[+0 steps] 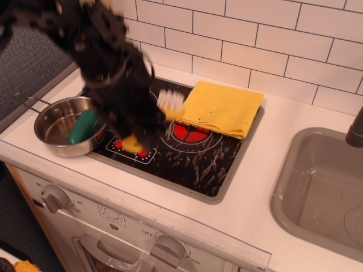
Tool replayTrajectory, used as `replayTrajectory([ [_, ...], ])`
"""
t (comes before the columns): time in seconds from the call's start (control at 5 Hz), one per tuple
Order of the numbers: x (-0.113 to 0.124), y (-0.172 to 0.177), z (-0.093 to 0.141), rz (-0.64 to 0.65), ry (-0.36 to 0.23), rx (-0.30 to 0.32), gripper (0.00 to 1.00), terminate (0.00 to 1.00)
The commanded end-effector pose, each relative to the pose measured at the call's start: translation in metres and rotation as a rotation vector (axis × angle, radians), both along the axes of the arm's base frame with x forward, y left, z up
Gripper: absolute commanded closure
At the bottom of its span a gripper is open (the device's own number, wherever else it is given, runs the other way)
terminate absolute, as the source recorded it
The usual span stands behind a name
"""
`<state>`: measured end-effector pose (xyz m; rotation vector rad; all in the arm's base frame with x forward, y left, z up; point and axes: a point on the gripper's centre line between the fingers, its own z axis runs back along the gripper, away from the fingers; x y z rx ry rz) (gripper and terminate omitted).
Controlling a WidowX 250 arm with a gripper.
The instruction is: Move the yellow brush to in front of the yellow cloth.
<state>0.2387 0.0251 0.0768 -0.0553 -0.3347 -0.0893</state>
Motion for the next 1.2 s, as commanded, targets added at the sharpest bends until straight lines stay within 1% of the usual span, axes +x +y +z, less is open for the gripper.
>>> replayTrajectory([
  [0.0,-0.001,-0.004,-0.024,-0.002,0.057,0.026,1.00,0.00],
  [0.2,-0.005,-0.008,-0.049,-0.027,0.119,0.069,0.00,0.00],
  [0.4,-0.008,-0.009,-0.059,-0.025,0.158,0.080,0.00,0.00],
  [0.6,-0.009,-0.006,-0.045,-0.009,0.153,0.061,0.00,0.00],
  [0.8,-0.009,-0.002,-0.019,0.018,0.144,0.038,0.00,0.00],
  [1.0,-0.010,0.001,-0.005,0.050,0.182,0.013,0.00,0.00],
])
